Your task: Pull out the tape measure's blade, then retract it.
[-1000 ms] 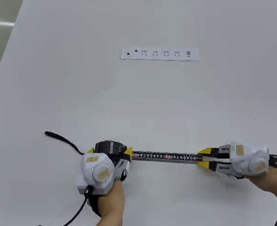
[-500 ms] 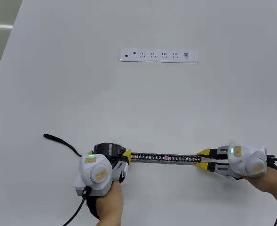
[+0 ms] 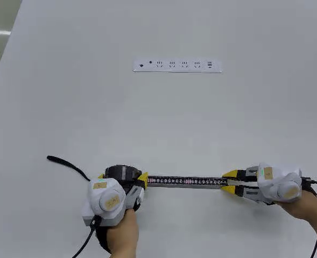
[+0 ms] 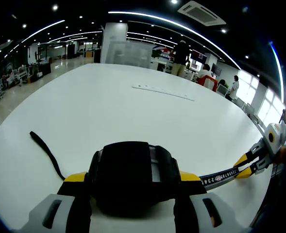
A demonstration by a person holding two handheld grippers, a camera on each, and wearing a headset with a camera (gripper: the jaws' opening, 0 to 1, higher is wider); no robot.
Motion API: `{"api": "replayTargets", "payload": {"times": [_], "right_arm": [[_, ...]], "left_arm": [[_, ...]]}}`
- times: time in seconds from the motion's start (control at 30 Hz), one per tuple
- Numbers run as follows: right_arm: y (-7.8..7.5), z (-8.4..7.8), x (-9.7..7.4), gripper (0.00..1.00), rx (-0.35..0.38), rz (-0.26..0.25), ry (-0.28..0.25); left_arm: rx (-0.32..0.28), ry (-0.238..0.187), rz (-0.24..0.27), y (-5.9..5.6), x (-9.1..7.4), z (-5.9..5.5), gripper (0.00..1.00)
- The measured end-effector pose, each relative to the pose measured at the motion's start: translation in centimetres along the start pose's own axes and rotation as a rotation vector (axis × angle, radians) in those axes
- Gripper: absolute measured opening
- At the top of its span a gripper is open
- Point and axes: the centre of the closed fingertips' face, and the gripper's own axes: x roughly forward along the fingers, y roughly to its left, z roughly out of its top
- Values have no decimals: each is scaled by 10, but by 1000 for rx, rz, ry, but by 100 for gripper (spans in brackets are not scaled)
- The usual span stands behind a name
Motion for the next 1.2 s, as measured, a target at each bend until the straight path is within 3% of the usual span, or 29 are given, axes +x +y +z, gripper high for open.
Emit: {"api": "replayTargets", "payload": {"times": [0.6, 1.2], "right_arm": [[4, 11, 5, 11, -1, 1, -19], [10, 32, 27, 11, -7, 19, -53]], "left_arm": [[-14, 5, -17, 0, -1, 0, 66], [-27, 9, -28, 0, 0, 0, 66]]}}
